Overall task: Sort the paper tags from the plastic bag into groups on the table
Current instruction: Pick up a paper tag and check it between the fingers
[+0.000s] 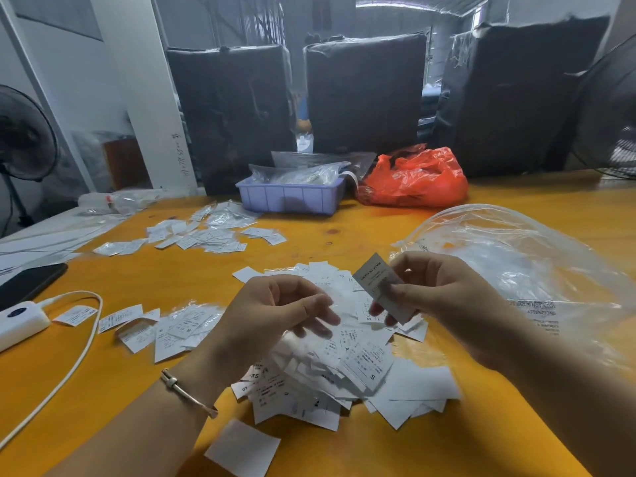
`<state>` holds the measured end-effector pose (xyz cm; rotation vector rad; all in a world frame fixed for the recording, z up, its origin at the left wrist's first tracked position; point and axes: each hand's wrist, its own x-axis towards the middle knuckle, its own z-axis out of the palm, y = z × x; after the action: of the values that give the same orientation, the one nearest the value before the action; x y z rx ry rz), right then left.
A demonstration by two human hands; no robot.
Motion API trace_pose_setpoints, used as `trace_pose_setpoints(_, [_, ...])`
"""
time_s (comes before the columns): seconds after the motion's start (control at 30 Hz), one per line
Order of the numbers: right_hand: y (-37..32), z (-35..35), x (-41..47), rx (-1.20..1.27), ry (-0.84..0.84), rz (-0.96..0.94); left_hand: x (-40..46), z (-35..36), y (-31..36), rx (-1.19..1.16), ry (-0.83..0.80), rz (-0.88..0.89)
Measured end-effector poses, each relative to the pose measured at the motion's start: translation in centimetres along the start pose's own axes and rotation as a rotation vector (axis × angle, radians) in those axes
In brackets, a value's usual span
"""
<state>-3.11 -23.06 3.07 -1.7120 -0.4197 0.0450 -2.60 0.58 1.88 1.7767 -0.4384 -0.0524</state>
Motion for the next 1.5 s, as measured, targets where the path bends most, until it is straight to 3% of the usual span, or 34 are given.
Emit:
trace_pose_setpoints(0.13, [-0.4,0.6,-0.3,-0.010,0.038,-0.120,0.0,0.2,-0.1,0.002,0.022,0.048])
trace_pose_setpoints(0.27, [-0.3,0.8,-0.3,0.026,0.034,-0.082,0.2,0.0,-0.2,-0.084,0.082,0.026])
trace_pose_setpoints(0.43, [-0.4,1.1,-0.5,0.040,-0.291,0.098,0.3,0.0,-0.1,-0.359,0.080,-0.063])
trace_pose_setpoints(0.53, [-0.1,2.1,-0.8,0.000,-0.411,0.080,0.2,0.3,0.1,-0.418,0.064,-0.059])
trace_pose_setpoints(0.8, [0.0,2.4,-0.8,-0.048,-0.151,-0.046,0.1,0.3,0.0,-0.310,-0.086,-0.107])
trace_pose_setpoints(1.03, [0.3,2.0,-0.5,-0.087,-0.178,-0.094,-0.2,0.2,0.4,-0.163,-0.245,-0.181])
trace_pose_setpoints(1.17, [0.0,1.8,-0.5,-0.050,-0.189,-0.076,-0.3,0.3,0.6,-0.103,-0.217,-0.147])
trace_pose_setpoints(1.37, [-0.4,0.6,-0.1,0.040,0.088,-0.086,-0.1,-0.2,0.7,-0.283,0.010,-0.141])
trace_pose_setpoints(1.5, [-0.8,0.6,-0.4,0.073,0.037,-0.074,-0.2,-0.4,0.9,-0.370,0.015,-0.116])
